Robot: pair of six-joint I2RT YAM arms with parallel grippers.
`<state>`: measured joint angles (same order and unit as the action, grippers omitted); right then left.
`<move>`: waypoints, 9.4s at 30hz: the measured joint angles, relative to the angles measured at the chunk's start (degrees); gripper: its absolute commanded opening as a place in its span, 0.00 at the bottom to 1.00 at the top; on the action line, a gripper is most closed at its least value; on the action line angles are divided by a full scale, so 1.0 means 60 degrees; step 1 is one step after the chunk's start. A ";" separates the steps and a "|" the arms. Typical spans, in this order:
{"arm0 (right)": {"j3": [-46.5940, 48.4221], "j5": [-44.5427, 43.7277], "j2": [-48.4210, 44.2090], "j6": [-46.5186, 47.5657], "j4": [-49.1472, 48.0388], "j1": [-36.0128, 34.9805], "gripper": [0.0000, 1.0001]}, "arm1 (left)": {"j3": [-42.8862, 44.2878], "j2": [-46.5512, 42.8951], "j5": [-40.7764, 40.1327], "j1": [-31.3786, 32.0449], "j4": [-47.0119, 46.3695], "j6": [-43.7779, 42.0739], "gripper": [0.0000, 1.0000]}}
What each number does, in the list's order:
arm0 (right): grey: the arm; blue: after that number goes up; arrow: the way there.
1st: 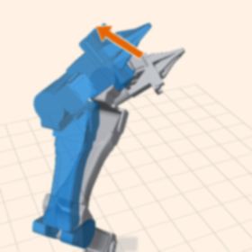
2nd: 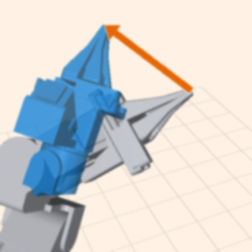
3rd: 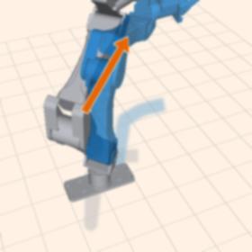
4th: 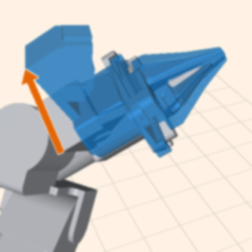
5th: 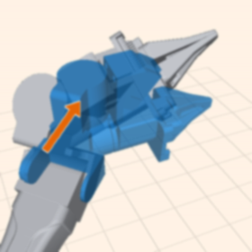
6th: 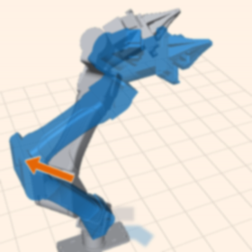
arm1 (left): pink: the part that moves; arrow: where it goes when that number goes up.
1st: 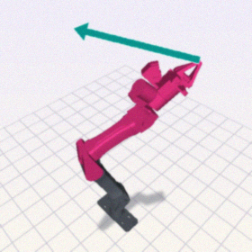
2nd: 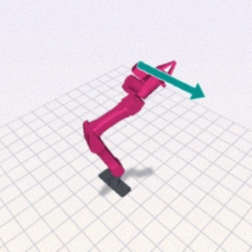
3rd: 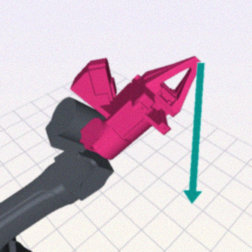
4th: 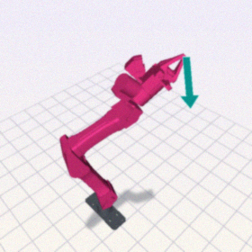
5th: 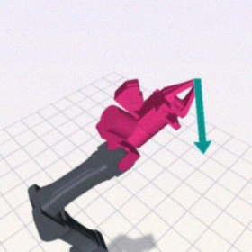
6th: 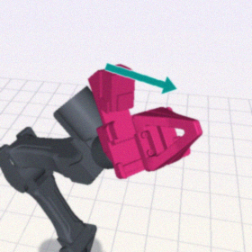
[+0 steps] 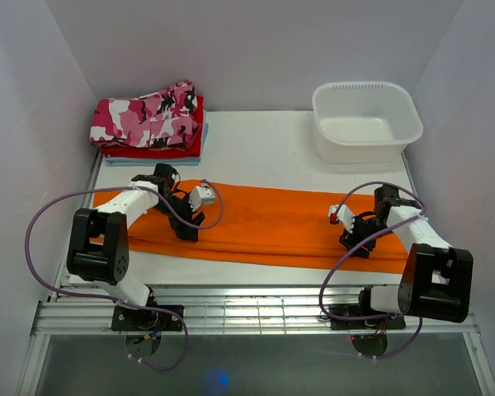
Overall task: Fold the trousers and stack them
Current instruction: Fold the trousers
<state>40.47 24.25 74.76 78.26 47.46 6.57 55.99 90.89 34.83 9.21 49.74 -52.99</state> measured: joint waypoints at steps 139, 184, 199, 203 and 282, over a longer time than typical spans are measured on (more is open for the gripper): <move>0.3093 -0.1381 -0.1432 0.3421 0.2273 0.1191 0.94 | 0.1177 -0.1712 -0.0270 0.0670 0.0062 0.2758 0.68; 0.3891 -0.0033 0.4849 -0.6437 0.1734 0.6757 0.17 | 0.5049 0.1384 -0.1308 -0.6808 -0.0051 0.5974 0.75; 0.5315 -0.0025 0.5574 -0.6623 0.2743 0.6783 0.08 | 0.5457 0.2830 -0.0029 -0.9187 0.2390 0.6043 0.98; 0.5329 -0.0091 0.5577 -0.6615 0.2765 0.6783 0.08 | 0.4583 0.2703 -0.0470 -0.9315 0.2339 0.6495 0.95; 0.5348 -0.0739 0.5584 -0.6036 0.2798 0.6787 0.08 | 0.1195 0.2047 0.1253 -1.0091 -0.3289 0.8116 0.50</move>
<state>72.55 19.81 108.27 42.04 64.25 47.29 63.16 103.18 42.35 -51.33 30.00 -4.29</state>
